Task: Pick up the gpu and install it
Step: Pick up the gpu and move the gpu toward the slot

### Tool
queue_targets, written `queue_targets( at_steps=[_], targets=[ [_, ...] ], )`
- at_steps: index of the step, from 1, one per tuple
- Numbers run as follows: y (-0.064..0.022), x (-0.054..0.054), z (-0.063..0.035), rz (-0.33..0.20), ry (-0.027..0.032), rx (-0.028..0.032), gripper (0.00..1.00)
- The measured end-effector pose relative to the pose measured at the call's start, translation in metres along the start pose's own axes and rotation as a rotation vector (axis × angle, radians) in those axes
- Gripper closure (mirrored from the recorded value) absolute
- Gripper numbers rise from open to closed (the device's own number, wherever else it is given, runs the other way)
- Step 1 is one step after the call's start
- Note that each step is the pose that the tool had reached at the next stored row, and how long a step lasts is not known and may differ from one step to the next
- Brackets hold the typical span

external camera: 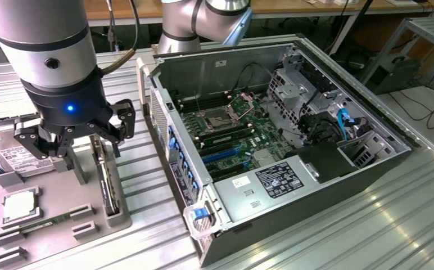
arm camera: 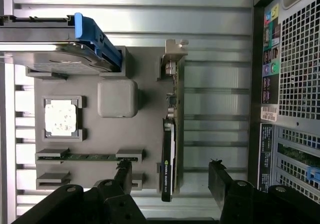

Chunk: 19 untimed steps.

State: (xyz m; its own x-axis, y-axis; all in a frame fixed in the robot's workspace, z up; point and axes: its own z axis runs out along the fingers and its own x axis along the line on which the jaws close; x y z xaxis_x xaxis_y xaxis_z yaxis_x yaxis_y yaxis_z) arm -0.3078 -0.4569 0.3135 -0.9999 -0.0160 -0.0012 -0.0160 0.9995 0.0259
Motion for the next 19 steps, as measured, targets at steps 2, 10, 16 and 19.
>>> queue_targets(
  at_steps=[2,10,16,19],
  targets=[
    [-0.0005,0.0000,0.0007,0.000,0.0000,-0.0001,0.28],
    [-0.0028,0.0001,0.0040,-0.002,0.0002,0.0001,0.28],
    [-0.0035,0.0001,0.0068,-0.003,0.0001,0.0001,0.28],
    [-0.0043,0.0001,0.0085,-0.005,0.0002,0.0001,0.28]
  ],
)
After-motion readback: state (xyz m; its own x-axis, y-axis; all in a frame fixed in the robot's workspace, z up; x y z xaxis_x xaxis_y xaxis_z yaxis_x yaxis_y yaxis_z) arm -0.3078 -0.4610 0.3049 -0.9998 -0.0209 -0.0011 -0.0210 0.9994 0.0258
